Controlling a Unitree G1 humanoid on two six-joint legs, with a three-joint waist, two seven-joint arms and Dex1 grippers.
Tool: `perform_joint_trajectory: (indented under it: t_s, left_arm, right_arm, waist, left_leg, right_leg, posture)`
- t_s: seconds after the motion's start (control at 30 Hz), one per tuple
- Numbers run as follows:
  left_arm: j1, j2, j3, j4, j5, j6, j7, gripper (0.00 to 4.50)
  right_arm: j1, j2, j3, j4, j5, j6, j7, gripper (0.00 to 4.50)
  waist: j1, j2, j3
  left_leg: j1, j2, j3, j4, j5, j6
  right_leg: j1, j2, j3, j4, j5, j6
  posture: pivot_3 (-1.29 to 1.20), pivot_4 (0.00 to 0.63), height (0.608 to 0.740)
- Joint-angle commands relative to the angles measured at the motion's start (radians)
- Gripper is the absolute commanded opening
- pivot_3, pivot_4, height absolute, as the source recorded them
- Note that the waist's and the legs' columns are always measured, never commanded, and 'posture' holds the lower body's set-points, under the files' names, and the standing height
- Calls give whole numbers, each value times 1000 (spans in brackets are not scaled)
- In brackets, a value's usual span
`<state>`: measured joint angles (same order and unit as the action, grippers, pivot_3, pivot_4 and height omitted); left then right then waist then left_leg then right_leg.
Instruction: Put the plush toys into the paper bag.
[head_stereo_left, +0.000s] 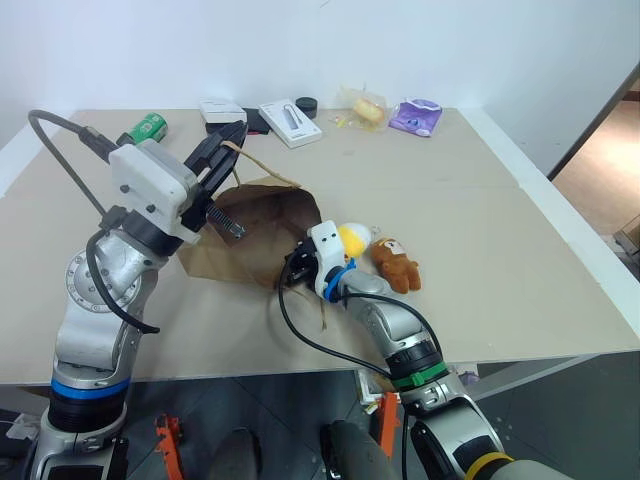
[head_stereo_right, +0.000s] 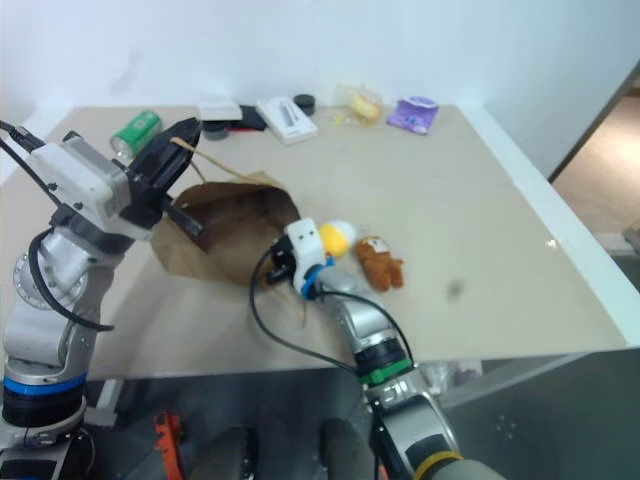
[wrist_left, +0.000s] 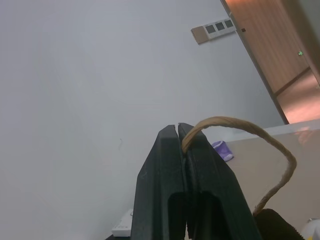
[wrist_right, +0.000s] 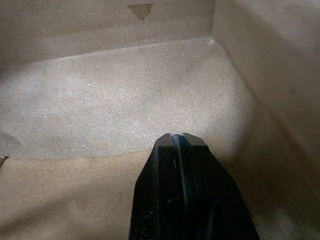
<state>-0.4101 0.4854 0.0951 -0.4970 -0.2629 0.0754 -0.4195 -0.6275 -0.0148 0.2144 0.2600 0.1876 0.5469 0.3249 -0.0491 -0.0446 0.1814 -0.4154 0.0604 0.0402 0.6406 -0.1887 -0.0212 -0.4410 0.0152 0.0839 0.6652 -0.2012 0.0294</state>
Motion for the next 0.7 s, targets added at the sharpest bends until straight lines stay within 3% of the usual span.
perform_joint_trajectory:
  t_s: [0.03, 0.43, 0.7]
  left_arm:
    - [33, -7, 17, -15, 18, -50, -5, 0]
    - [-17, -29, 86, 37, 124, -176, 86, 0]
    - [56, -59, 22, 22, 107, -137, 45, 0]
  right_arm:
    - [20, -11, -10, -24, -10, -19, 21, 59]
    - [48, -22, -1, -72, -21, 12, 43, 59]
    - [55, -11, -7, -109, -8, -41, 74, 59]
  waist:
    - [0, 0, 0]
    - [0, 0, 0]
    - [0, 0, 0]
  left_leg:
    - [0, 0, 0, 0, 0, 0]
    - [-1, 0, -1, -1, 0, 0]
    - [-1, 0, -1, -3, 0, 0]
  right_leg:
    - [0, 0, 0, 0, 0, 0]
    - [0, 0, -1, -1, 0, 0]
    - [-1, 0, -1, -1, 0, 2]
  posture:
    - [0, 150, 740]
    - [0, 150, 740]
    - [0, 150, 740]
